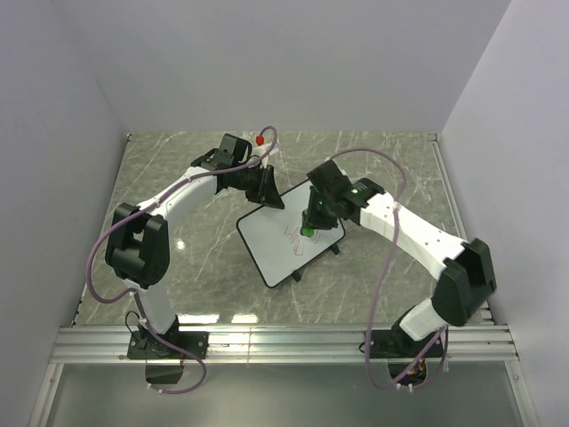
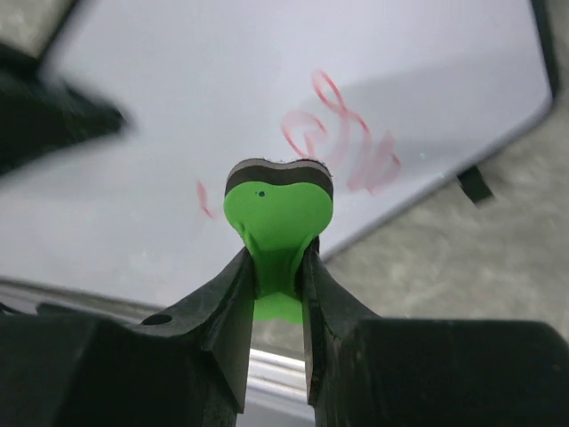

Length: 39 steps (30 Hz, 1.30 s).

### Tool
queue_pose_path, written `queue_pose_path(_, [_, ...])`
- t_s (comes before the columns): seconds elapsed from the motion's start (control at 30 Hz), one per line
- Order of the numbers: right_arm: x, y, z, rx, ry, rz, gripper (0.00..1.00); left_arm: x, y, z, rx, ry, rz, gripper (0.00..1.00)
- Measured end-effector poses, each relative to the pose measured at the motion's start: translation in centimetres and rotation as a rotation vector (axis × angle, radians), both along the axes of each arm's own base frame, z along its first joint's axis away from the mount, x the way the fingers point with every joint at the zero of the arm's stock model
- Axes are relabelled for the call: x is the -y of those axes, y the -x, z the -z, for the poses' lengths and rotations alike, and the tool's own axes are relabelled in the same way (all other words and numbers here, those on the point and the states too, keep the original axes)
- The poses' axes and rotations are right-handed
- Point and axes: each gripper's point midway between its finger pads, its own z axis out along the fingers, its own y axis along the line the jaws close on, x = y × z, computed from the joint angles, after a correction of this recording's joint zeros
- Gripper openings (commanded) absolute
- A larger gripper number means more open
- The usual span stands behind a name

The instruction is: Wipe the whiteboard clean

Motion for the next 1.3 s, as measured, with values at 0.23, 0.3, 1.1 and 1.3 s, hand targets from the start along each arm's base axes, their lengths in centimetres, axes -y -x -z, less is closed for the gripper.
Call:
queue_pose_path(0.23, [-4.3,-5.3,1.6,0.015,0.005,-0.022,0.0,-0.2,0.7,0.3,0.009,0.007,0.002,0.0])
queue_pose_path(0.3, [-4.7,-5.8,2.2,-0.001,0.018,-0.027,0.0,-0.6,0.5,0.7,0.013,-0.005,-0.013,0.0])
queue_pose_path(1.1, [-1.1,-1.3,9.1,-0.035,-0.046,0.089,0.0,-1.1,0.7,0.9,0.038,-0.025,-0.012,0.0])
queue_pose_path(1.3, [-0.5,-1.1,9.2,-0.061,-0.042,0.13,0.0,-1.1,0.8,0.8,0.043,-0.025,-0.008,0.0])
